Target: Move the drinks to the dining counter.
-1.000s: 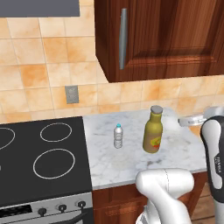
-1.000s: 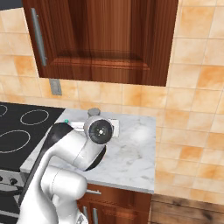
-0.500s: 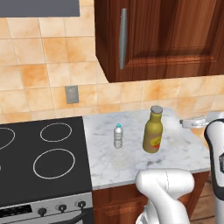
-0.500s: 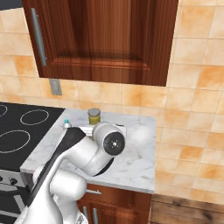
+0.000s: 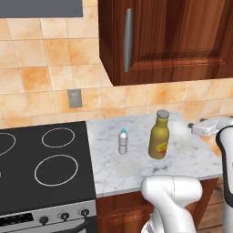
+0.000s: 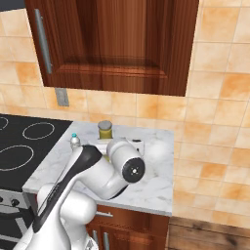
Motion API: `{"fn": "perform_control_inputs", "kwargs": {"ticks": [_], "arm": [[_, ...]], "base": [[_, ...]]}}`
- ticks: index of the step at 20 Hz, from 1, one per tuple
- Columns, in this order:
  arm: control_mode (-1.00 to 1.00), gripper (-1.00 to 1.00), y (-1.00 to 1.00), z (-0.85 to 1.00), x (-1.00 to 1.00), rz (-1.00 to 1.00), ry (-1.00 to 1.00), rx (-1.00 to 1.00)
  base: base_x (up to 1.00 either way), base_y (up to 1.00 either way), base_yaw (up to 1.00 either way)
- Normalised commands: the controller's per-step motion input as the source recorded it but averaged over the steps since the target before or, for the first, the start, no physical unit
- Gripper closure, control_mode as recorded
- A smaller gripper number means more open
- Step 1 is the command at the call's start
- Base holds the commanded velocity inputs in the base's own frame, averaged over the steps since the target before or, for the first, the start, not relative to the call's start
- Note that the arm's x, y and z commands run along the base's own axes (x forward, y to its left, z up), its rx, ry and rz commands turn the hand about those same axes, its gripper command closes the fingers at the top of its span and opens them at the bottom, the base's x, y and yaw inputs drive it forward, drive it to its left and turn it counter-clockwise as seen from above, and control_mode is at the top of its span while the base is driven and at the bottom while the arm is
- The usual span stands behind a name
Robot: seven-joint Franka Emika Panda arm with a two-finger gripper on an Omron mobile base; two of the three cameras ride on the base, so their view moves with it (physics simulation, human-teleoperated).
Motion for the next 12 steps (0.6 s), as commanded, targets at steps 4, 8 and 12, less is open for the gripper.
{"fn": "perform_control_inputs", "kwargs": {"ticks": [4, 8, 12], "arm": [[-1.0, -1.0, 0.0, 0.0, 0.03, 0.08, -0.09, 0.0], [-1.0, -1.0, 0.0, 0.0, 0.11, 0.08, -0.03, 0.0], [-1.0, -1.0, 0.0, 0.0, 0.13, 0.13, 0.0, 0.0]], "base": [[0.0, 0.0, 0.0], [0.0, 0.0, 0.0], [0.0, 0.0, 0.0]]}}
